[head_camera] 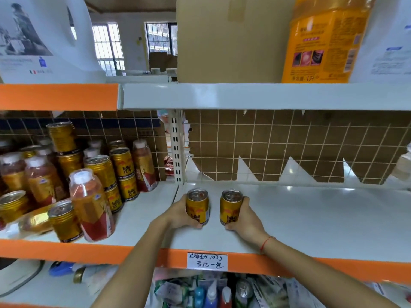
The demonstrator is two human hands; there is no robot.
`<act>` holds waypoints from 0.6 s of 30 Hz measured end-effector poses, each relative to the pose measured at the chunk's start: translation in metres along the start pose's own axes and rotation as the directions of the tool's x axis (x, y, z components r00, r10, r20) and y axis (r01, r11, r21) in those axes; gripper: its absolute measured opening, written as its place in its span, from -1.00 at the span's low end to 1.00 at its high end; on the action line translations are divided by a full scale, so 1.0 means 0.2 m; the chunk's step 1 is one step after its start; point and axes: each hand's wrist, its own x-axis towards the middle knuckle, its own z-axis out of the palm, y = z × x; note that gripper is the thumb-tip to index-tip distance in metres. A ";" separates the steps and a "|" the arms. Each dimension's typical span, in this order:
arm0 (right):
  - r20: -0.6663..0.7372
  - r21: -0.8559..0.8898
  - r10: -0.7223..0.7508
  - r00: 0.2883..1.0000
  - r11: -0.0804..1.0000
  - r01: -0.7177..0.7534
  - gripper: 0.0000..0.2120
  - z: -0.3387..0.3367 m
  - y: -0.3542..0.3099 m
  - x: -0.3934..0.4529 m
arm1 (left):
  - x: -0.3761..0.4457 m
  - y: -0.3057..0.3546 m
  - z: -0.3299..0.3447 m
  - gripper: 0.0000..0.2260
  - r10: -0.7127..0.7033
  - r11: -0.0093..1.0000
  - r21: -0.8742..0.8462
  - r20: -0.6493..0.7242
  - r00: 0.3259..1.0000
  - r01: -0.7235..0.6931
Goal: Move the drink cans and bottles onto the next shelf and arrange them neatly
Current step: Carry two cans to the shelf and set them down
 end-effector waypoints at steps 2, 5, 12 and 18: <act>-0.016 -0.028 -0.024 1.000 0.999 0.024 -0.23 0.02 0.00 0.03 | 0.03 -0.01 -0.01 -0.07 0.030 1.000 0.008 0.009 1.000 -0.030; -0.012 -0.052 -0.056 0.998 0.997 0.056 -0.22 0.04 -0.02 0.10 | 0.11 -0.05 -0.02 -0.14 0.067 0.998 -0.011 0.012 0.998 -0.067; -0.047 -0.042 -0.096 0.994 0.995 0.094 -0.19 0.11 -0.02 0.32 | 0.31 -0.11 -0.04 -0.30 0.118 0.991 -0.059 -0.072 0.990 -0.123; -0.107 -0.033 -0.118 0.987 0.993 0.115 -0.16 0.15 0.00 0.51 | 0.46 -0.18 -0.06 -0.20 0.120 0.988 -0.087 -0.129 0.984 -0.131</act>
